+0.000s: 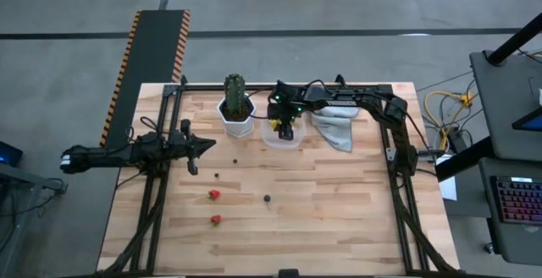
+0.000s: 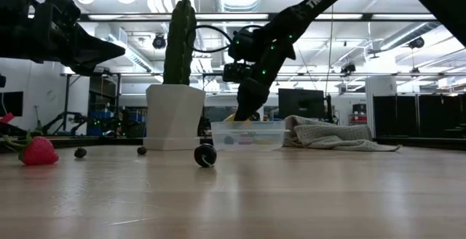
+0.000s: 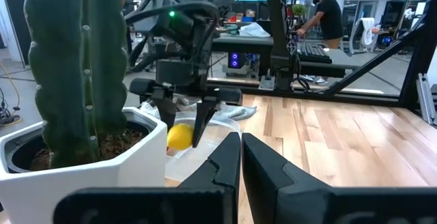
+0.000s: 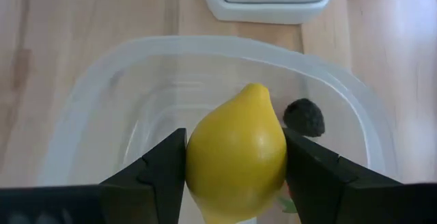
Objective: Pick and placing Produce into tupperware
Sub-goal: Put the yellow lemon into the transparent bin, then put the black cherry into the transparent bin
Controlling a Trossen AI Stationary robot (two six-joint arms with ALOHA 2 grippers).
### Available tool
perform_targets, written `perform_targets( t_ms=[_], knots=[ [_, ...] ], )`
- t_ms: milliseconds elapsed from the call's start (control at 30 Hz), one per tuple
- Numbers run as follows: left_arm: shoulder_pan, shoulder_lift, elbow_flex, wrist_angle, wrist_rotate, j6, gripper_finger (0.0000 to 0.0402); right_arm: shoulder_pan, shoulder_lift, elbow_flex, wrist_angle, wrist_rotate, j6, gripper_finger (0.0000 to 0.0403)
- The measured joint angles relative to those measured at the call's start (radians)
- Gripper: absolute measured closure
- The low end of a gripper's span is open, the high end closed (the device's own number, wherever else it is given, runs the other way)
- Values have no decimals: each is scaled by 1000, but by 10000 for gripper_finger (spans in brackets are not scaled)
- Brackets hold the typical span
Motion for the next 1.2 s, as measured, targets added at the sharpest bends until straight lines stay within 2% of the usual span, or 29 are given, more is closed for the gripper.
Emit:
perform_targets(
  t_ms=[767,1000,1200],
  knots=[
    [0,0,0,-3,-3,9,402,-7,22,-3,-45,-4,0,206],
    [0,0,0,-3,-3,8,402,-7,22,-3,-45,-4,19,166],
    [0,4,0,-4,-3,8,402,-6,22,-3,-46,-3,27,162]
  ],
)
